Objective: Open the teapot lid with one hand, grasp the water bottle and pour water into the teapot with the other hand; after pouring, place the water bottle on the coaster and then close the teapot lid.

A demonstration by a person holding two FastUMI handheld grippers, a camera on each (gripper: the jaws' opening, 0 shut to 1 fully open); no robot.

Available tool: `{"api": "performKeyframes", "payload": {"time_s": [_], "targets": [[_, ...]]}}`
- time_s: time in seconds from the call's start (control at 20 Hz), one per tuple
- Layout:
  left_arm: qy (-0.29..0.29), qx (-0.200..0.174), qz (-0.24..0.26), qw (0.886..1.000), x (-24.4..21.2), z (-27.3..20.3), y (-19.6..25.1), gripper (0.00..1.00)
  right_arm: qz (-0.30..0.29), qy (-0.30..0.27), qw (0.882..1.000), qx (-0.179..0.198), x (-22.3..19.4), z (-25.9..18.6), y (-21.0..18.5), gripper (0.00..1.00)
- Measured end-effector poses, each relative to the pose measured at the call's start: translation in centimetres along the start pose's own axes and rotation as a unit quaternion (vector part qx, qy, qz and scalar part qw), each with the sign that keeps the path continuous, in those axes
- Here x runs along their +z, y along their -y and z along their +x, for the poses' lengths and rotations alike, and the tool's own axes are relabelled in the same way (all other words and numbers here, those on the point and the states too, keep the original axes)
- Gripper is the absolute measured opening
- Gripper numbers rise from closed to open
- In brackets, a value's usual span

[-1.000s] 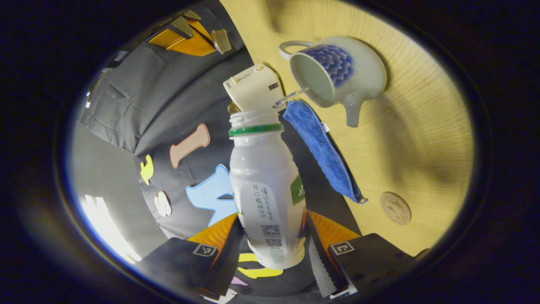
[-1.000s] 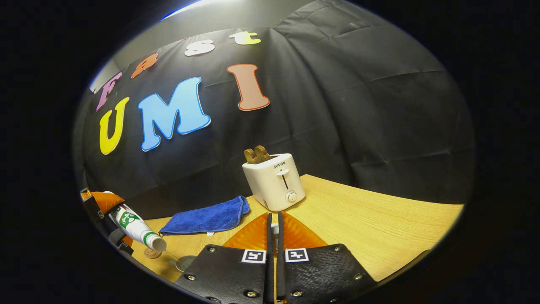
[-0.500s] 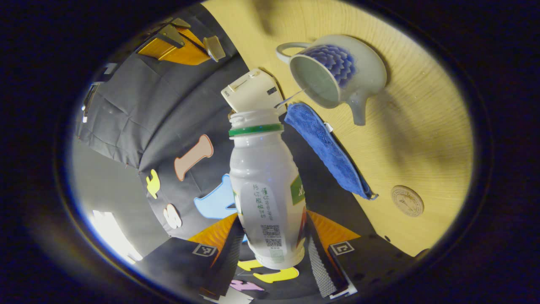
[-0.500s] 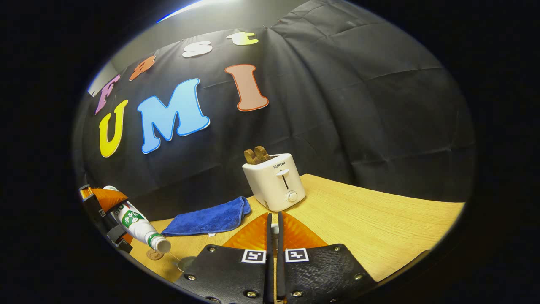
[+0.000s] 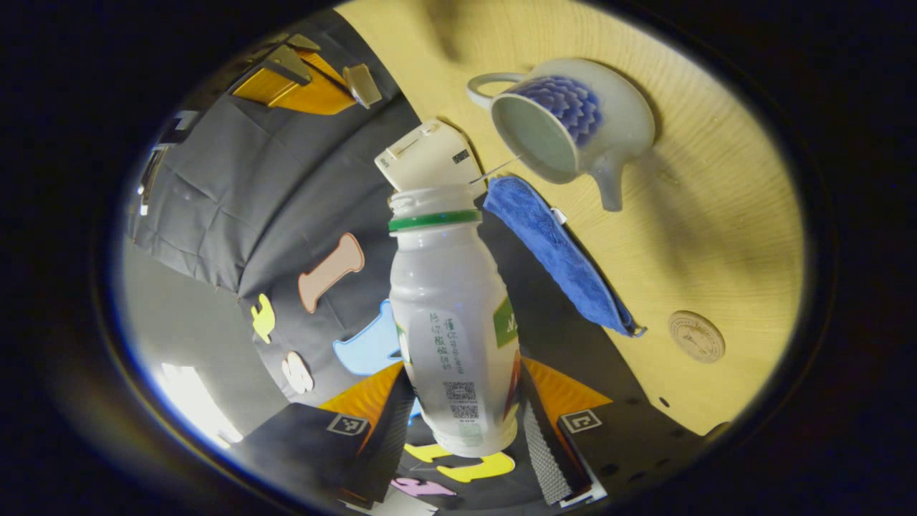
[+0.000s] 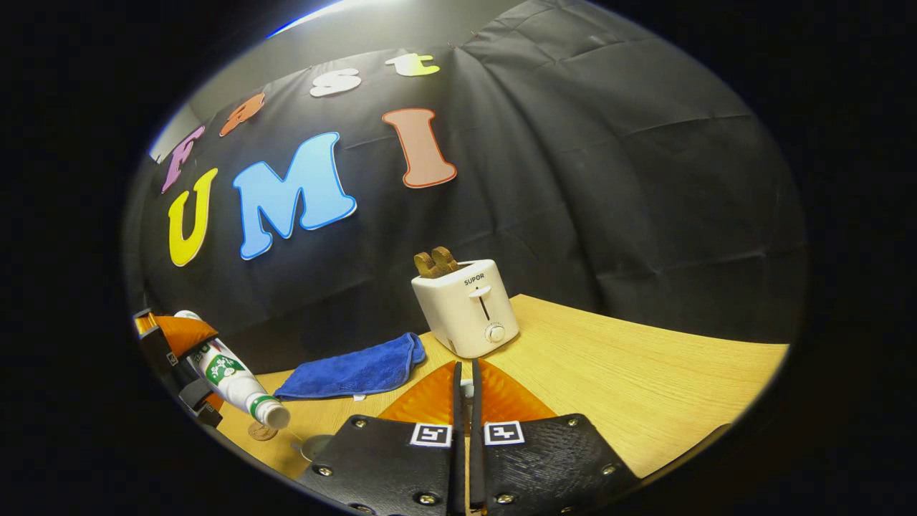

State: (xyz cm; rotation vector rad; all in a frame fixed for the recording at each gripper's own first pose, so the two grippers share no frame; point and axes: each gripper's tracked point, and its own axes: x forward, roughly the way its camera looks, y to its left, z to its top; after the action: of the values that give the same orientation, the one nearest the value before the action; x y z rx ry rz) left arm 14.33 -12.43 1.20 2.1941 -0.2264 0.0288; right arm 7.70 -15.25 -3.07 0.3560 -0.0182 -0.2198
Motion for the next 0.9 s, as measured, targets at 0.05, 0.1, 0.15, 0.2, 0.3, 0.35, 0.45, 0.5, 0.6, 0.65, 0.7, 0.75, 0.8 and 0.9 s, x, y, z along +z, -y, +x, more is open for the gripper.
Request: {"api": "performKeyframes", "payload": {"time_s": [0.05, 0.1, 0.15, 0.2, 0.3, 0.35, 0.45, 0.5, 0.6, 0.65, 0.7, 0.75, 0.8, 0.9], "targets": [[0.000, 0.000, 0.001, 1.000, 0.0, -0.1, -0.1, 0.87, -0.001, 0.000, 1.000, 0.000, -0.1, 0.0, 0.0, 0.02], [0.001, 0.001, 0.003, 1.000, -0.1, -0.1, -0.1, 0.87, -0.002, -0.001, 1.000, 0.000, -0.1, 0.1, 0.0, 0.02], [0.000, 0.001, 0.003, 1.000, -0.1, -0.2, -0.1, 0.87, -0.002, -0.001, 1.000, 0.000, -0.1, 0.1, 0.0, 0.02], [0.000, 0.001, -0.001, 1.000, -0.2, -0.2, 0.0, 0.87, -0.003, -0.001, 1.000, 0.000, -0.2, 0.1, -0.1, 0.02], [-0.001, -0.001, -0.013, 1.000, -0.2, -0.4, 0.2, 0.88, -0.005, -0.001, 1.000, 0.003, -0.1, 0.0, -0.2, 0.02], [-0.001, -0.003, -0.025, 1.000, -0.2, -0.4, 0.3, 0.88, -0.005, -0.001, 1.000, 0.007, -0.2, 0.0, -0.5, 0.02], [0.001, -0.010, -0.069, 0.998, -0.1, -0.7, 1.1, 0.82, -0.006, 0.004, 1.000, 0.018, 0.1, -0.2, -1.0, 0.02], [-0.001, -0.016, -0.092, 0.996, -0.1, -0.9, 1.5, 0.88, -0.008, 0.007, 1.000, 0.022, 0.2, -0.3, -1.2, 0.02], [-0.002, -0.032, -0.139, 0.990, 0.1, -1.1, 2.5, 0.88, -0.009, 0.011, 0.999, 0.031, 0.4, -0.4, -1.6, 0.02], [-0.006, -0.043, -0.169, 0.985, 0.1, -1.3, 3.2, 0.88, -0.011, 0.012, 0.999, 0.035, 0.4, -0.3, -1.8, 0.02], [-0.008, -0.055, -0.198, 0.979, 0.1, -1.5, 3.9, 0.88, -0.012, 0.013, 0.999, 0.037, 0.5, -0.4, -1.9, 0.02], [-0.011, -0.066, -0.231, 0.971, 0.1, -1.7, 4.5, 0.89, -0.014, 0.015, 0.999, 0.040, 0.5, -0.5, -2.1, 0.02], [-0.014, -0.076, -0.260, 0.962, 0.1, -1.9, 5.1, 0.89, -0.016, 0.017, 0.999, 0.043, 0.6, -0.5, -2.2, 0.02], [-0.019, -0.089, -0.305, 0.948, 0.0, -2.3, 6.1, 0.89, -0.021, 0.019, 0.998, 0.048, 0.6, -0.6, -2.5, 0.02]]}}
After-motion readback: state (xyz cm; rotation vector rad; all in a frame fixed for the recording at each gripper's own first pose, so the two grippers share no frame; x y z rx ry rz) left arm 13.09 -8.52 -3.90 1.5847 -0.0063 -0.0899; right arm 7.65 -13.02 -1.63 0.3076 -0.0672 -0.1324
